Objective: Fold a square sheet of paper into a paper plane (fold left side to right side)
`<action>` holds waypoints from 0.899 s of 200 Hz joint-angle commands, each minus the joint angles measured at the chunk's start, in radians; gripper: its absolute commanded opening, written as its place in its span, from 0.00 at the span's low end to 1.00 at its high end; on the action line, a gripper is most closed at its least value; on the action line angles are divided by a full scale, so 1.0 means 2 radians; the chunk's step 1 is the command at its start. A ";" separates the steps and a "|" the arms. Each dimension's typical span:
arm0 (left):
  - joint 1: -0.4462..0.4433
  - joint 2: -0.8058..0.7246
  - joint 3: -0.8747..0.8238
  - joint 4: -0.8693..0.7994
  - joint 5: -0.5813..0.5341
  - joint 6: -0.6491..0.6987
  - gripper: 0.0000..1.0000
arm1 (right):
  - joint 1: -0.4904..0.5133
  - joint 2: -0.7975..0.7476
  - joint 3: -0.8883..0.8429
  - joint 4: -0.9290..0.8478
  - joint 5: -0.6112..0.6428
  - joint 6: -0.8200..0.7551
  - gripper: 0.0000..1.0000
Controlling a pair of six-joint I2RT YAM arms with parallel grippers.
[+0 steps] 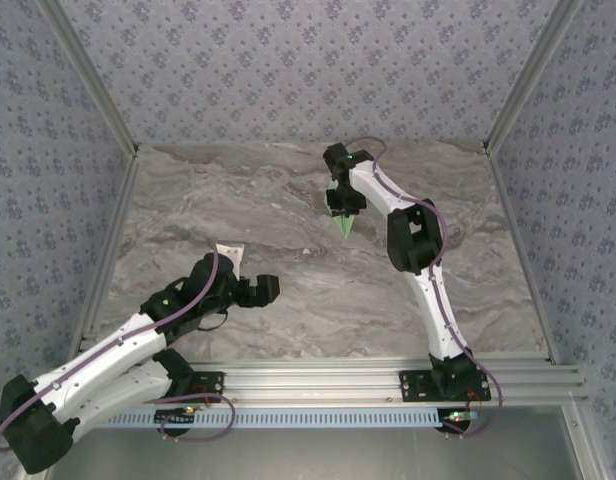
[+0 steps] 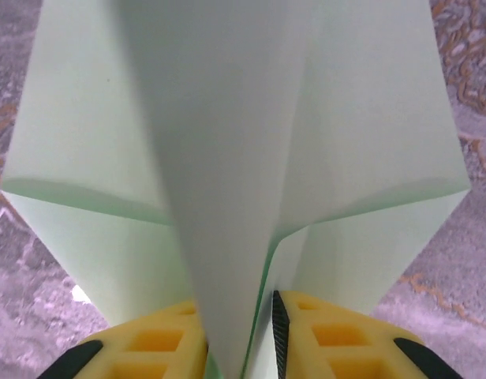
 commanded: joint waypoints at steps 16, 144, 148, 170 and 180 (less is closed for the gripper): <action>0.011 -0.003 0.020 -0.011 0.000 0.004 0.98 | 0.004 -0.052 -0.009 -0.024 0.018 -0.011 0.31; 0.156 -0.010 0.042 -0.010 0.006 0.012 0.98 | 0.007 -0.361 -0.283 0.089 0.064 -0.029 0.54; 0.162 -0.013 0.041 -0.010 -0.002 0.013 0.98 | 0.006 -0.385 -0.307 0.101 0.068 -0.032 0.55; 0.174 -0.037 0.037 -0.008 -0.085 0.027 0.98 | -0.007 -0.503 -0.420 0.154 0.092 -0.050 0.63; 0.174 -0.049 0.030 -0.002 -0.123 0.045 0.98 | -0.021 -0.562 -0.474 0.178 0.097 -0.057 0.69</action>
